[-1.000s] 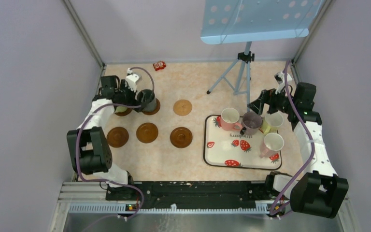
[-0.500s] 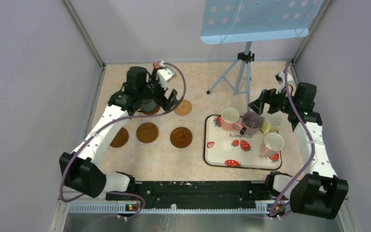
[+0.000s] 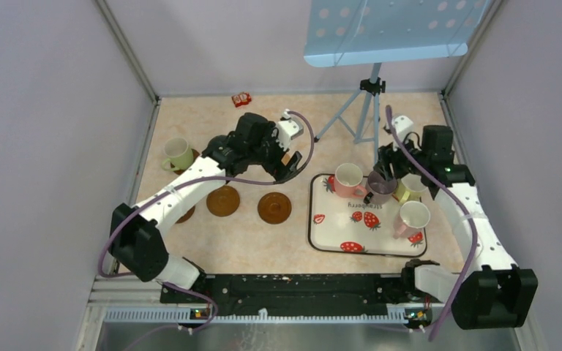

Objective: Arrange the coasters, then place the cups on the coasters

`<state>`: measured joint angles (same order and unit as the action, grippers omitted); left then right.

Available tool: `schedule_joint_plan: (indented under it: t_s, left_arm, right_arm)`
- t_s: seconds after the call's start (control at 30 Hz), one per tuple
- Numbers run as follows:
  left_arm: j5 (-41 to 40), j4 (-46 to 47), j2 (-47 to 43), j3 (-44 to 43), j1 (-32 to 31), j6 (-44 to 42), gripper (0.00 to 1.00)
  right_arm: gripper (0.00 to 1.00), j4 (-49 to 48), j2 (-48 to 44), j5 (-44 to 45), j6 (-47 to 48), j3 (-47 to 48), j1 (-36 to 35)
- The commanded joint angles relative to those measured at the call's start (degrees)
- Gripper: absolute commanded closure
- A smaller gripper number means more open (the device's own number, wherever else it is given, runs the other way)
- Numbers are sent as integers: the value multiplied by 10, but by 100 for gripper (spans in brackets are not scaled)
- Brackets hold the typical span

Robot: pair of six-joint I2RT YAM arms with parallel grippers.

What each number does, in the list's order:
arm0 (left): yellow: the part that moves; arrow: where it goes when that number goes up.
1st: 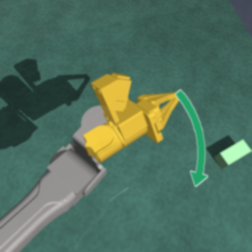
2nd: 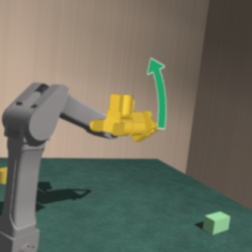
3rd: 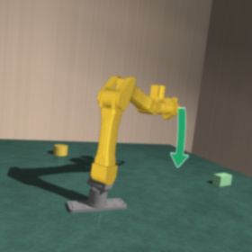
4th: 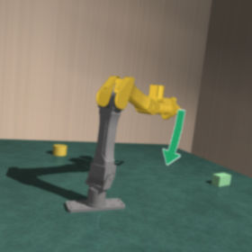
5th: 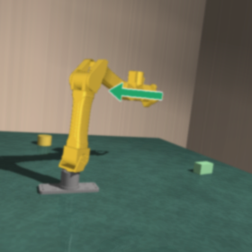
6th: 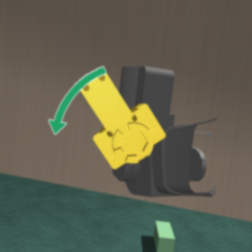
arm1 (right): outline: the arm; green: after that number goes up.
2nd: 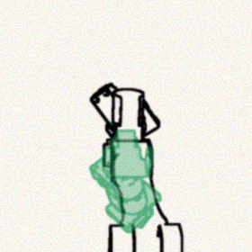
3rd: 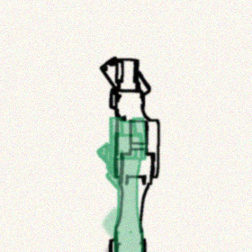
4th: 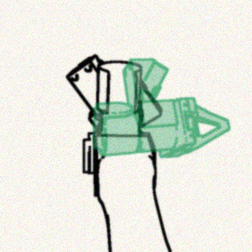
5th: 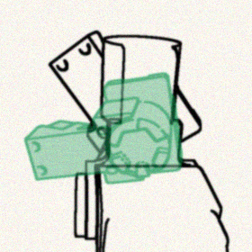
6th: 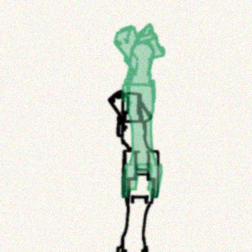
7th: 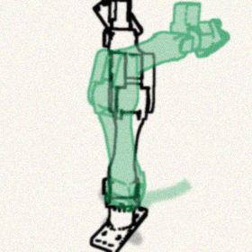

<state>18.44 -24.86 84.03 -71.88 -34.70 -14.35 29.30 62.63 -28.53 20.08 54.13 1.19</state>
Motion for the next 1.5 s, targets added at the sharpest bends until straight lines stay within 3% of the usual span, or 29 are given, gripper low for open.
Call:
schedule_joint_plan:
  t_s: [0.0, 0.33, 0.53, 1.47]
  left_arm:
    - [-51, 25, -8, -5, 1, 44, 1]
    - [-99, 32, -27, 10, 3, 78, 1]
    - [-98, 38, -34, 18, 6, 86, 1]
    - [-80, 43, -32, 33, 8, 85, 1]
  right_arm:
    - [48, 5, 7, 110, 54, 12, -71]
    - [73, -2, 49, 131, 62, -12, -124]
    - [82, -3, 59, 152, 67, -24, -148]
    - [87, 60, 67, 153, 83, -41, -199]
